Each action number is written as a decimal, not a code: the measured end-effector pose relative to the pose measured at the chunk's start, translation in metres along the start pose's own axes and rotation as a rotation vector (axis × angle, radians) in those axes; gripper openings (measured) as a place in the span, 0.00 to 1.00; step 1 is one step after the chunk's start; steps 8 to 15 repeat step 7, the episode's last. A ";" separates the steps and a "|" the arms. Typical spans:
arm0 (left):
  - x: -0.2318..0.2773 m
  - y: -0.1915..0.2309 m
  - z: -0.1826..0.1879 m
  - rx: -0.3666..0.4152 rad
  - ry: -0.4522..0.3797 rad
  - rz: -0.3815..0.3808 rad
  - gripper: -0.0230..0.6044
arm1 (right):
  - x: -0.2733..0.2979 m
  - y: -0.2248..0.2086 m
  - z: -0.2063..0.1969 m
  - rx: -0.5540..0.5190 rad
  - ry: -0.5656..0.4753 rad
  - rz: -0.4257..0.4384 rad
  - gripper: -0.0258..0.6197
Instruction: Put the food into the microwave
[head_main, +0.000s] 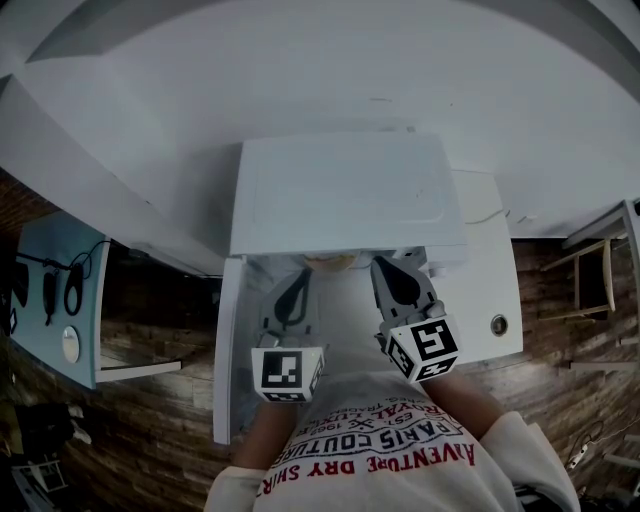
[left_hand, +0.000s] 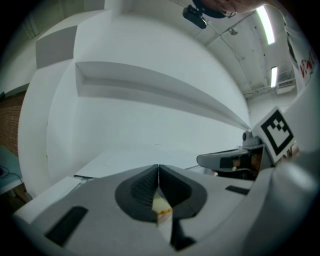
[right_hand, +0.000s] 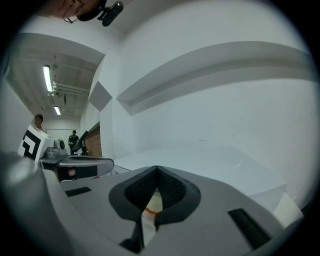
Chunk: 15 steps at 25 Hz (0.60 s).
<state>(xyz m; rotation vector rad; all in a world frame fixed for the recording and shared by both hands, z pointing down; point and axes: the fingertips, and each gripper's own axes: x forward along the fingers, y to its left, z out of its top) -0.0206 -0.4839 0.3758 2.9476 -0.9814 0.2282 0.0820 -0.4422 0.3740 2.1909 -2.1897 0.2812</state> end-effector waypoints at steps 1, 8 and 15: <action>0.000 0.000 -0.001 -0.002 0.002 0.000 0.05 | 0.000 0.000 0.000 -0.002 -0.001 -0.003 0.06; 0.003 0.001 -0.004 -0.014 0.010 -0.002 0.05 | 0.003 -0.002 0.000 -0.010 0.000 -0.017 0.06; 0.003 0.001 -0.004 -0.014 0.010 -0.002 0.05 | 0.003 -0.002 0.000 -0.010 0.000 -0.017 0.06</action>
